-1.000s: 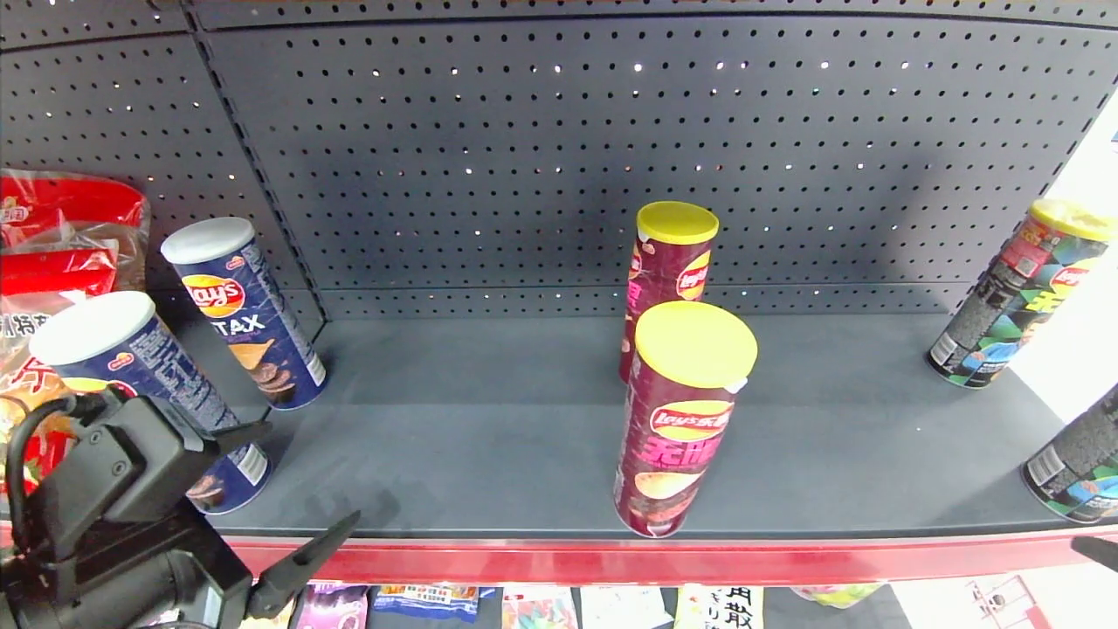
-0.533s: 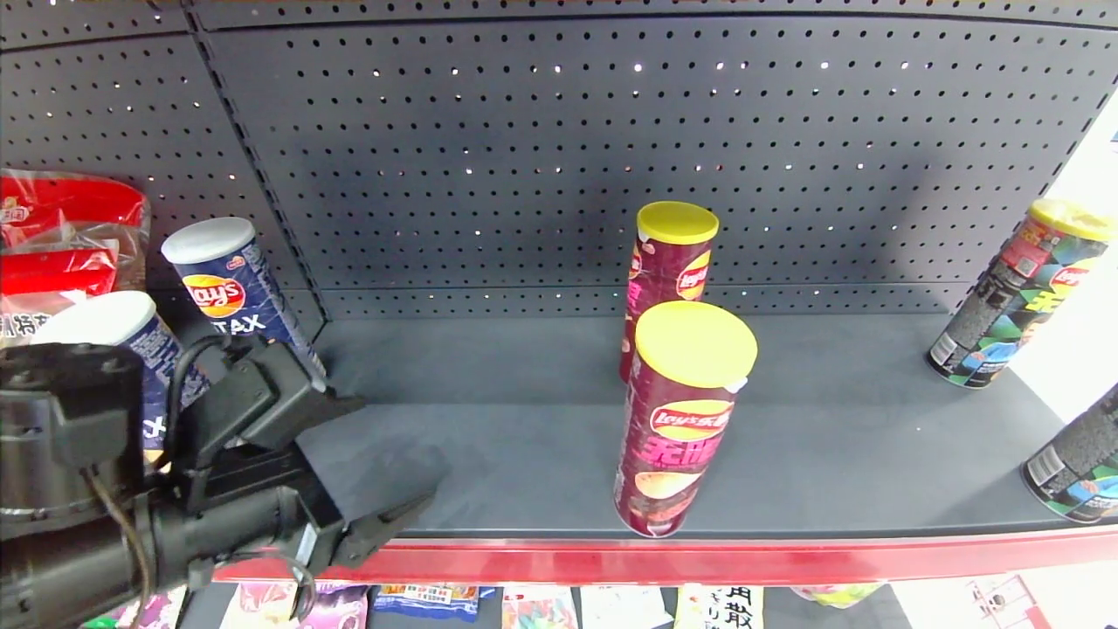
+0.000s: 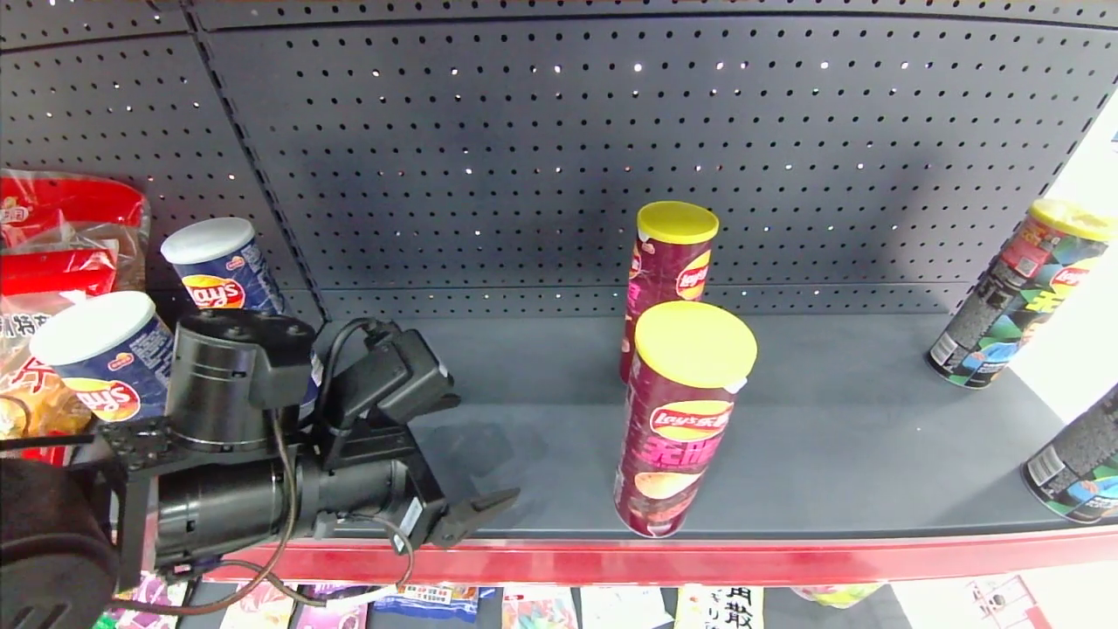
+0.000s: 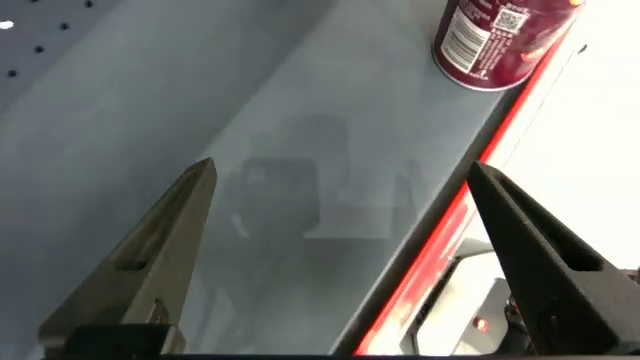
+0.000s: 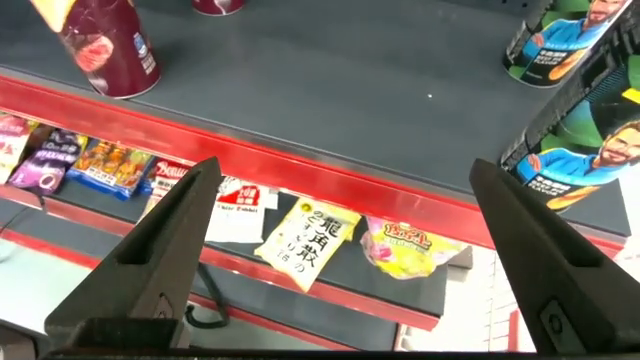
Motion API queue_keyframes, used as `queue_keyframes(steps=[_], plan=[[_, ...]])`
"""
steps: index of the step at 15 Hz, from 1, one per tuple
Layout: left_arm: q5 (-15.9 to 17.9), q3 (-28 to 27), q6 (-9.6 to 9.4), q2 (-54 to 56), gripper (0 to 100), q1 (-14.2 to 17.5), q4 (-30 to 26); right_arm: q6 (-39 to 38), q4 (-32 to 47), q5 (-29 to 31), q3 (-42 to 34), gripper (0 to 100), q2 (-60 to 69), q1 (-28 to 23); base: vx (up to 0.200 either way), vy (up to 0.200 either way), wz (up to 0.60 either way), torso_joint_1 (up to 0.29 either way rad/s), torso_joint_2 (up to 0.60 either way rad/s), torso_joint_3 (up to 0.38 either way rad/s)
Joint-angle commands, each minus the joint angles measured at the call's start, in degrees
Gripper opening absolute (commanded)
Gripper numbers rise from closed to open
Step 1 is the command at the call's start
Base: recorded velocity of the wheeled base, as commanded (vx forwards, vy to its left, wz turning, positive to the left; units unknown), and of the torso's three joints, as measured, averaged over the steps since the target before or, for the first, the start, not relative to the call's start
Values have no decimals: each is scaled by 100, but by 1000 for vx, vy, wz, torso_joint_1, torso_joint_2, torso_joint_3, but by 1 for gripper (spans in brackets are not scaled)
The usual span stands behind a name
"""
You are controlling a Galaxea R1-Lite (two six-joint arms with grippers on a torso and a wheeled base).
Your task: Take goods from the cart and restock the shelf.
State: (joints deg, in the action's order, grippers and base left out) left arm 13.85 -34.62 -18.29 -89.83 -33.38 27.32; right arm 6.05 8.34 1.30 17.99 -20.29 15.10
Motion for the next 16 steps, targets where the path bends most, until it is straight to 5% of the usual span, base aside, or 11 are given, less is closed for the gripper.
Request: queue_keyframes(steps=[1, 4, 16], plan=[[4, -220, -35, -360, 100, -64, 19, 11, 1, 1, -59, 100, 69, -16, 0, 0, 0, 0, 0, 0], [13, -511, -35, -702, 100, -345, 28, 19, 1, 1, -59, 100, 51, -16, 0, 0, 0, 0, 0, 0], [21, -1012, -35, -1291, 100, -591, 37, 19, 1, 80, -68, 100, 69, -25, 0, 0, 0, 0, 0, 0]])
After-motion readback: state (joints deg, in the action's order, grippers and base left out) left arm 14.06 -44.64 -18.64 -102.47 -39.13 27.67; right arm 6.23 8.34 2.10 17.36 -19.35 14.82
